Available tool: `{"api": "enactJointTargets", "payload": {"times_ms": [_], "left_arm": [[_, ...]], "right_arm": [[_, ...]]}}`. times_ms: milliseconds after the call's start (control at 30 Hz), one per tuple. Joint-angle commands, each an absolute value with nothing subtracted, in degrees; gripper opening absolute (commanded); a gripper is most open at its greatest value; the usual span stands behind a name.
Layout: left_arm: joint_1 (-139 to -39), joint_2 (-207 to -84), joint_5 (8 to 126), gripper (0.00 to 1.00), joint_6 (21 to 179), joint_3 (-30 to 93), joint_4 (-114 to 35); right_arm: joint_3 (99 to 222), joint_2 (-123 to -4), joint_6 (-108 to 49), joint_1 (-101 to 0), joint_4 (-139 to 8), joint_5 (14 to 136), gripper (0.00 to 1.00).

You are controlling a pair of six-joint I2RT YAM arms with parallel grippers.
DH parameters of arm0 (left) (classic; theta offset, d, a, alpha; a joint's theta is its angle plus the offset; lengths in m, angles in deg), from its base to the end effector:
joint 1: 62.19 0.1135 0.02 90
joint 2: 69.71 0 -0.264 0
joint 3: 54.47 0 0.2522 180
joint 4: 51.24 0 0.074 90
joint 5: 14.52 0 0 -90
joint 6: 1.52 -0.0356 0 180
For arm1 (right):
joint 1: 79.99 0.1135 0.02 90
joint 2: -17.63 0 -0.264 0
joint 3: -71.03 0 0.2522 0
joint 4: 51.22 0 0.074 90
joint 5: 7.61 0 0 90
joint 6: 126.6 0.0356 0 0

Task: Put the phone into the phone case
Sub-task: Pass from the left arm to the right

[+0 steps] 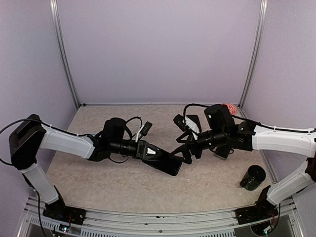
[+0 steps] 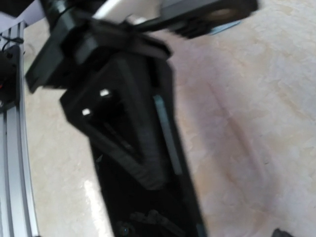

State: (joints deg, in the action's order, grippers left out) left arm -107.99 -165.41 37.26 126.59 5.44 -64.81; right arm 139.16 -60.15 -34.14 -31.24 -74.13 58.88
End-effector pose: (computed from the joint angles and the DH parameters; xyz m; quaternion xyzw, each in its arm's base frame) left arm 0.2249 -0.2628 0.1901 0.2347 0.7704 -0.5543 0.2101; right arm 0.1889 0.2369 0.2718 -0.4275 0.7510 0.3644 0.3470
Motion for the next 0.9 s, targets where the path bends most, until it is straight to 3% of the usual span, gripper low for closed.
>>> {"api": "enactJointTargets", "payload": {"times_ms": [0, 867], "left_arm": [[-108.2, -166.6, 35.7, 0.0, 126.1, 9.7, -64.7], [-109.1, -169.4, 33.7, 0.0, 128.5, 14.5, -61.1]], "right_arm": [[138.2, -60.2, -35.7, -28.8, -73.7, 60.8, 0.99], [140.0, -64.9, -39.3, -22.4, -76.0, 74.9, 1.0]]}}
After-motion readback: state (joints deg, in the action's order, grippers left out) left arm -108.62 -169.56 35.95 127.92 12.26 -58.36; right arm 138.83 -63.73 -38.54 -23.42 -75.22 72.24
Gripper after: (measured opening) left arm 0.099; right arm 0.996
